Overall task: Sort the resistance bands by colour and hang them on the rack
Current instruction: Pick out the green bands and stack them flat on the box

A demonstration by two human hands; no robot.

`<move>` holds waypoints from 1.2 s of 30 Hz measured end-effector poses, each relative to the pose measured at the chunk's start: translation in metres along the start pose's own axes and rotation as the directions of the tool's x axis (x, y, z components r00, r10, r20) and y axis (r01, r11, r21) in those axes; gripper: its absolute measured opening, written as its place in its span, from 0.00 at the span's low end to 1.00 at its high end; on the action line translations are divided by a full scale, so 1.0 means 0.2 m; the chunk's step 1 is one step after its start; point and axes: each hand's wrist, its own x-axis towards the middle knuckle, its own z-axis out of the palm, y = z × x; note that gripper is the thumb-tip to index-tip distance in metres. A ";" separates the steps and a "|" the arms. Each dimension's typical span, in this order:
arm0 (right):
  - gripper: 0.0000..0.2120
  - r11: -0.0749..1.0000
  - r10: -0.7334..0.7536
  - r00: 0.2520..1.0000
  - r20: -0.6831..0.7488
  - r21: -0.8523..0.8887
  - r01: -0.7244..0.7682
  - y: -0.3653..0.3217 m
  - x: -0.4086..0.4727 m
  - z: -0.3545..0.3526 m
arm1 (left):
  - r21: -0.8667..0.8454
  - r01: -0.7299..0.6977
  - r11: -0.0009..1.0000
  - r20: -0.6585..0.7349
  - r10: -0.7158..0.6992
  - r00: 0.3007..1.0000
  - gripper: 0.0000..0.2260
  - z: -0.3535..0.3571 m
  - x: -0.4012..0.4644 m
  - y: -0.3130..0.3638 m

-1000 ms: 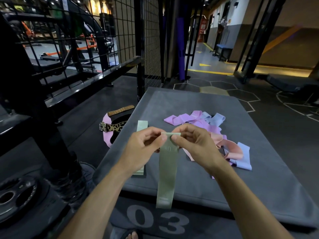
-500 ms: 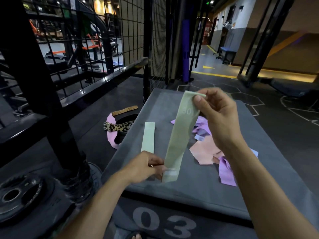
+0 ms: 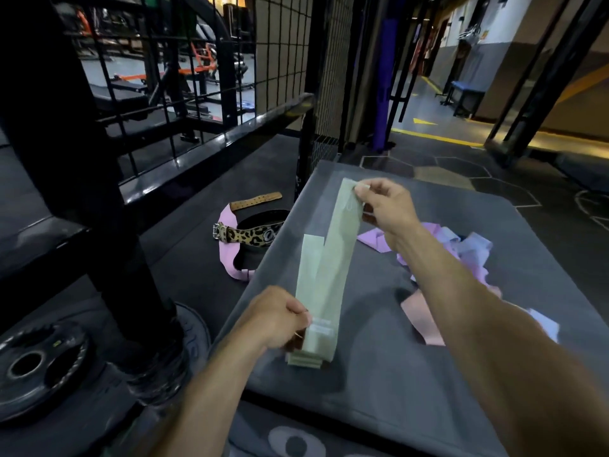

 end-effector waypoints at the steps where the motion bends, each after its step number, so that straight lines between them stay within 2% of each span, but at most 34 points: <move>1: 0.06 0.999 0.033 0.999 0.011 -0.033 -0.033 0.07 0.04 0.03 | 0.012 0.036 0.999 0.017 -0.036 0.999 0.06 -0.01 0.00 0.00; 4: 0.04 0.980 0.096 0.995 0.011 -0.178 -0.092 0.25 0.14 0.12 | 0.043 0.114 0.993 0.041 -0.116 0.992 0.12 -0.04 0.02 -0.01; 12: 0.04 0.906 0.227 0.973 0.047 -0.376 -0.193 0.56 0.26 0.23 | 0.010 0.186 0.982 0.104 -0.186 0.977 0.10 -0.02 0.08 0.03; 16: 0.06 0.922 0.231 0.972 0.046 -0.329 -0.204 0.63 0.27 0.25 | 0.039 0.212 0.976 0.047 -0.214 0.976 0.11 -0.02 0.09 0.06; 21: 0.05 0.914 0.221 0.975 0.034 -0.356 -0.195 0.67 0.28 0.27 | 0.161 0.235 0.959 0.011 -0.240 0.971 0.09 -0.02 0.09 0.05; 23: 0.05 0.904 0.213 0.977 0.023 -0.385 -0.188 0.69 0.28 0.27 | 0.216 0.222 0.951 0.019 -0.231 0.973 0.04 -0.02 0.09 0.04; 30: 0.05 0.828 0.156 0.987 0.035 -0.549 -0.112 0.72 0.30 0.26 | 0.305 0.216 0.927 0.051 -0.243 0.969 0.07 0.00 0.07 0.03; 34: 0.04 0.766 0.086 0.989 0.119 -0.643 0.010 0.66 0.29 0.27 | 0.380 0.167 0.910 0.045 -0.198 0.979 0.06 -0.01 0.06 0.04; 36: 0.09 0.738 0.085 0.981 0.173 -0.673 0.055 0.64 0.29 0.29 | 0.436 0.144 0.888 0.024 -0.172 0.985 0.08 -0.02 0.05 0.06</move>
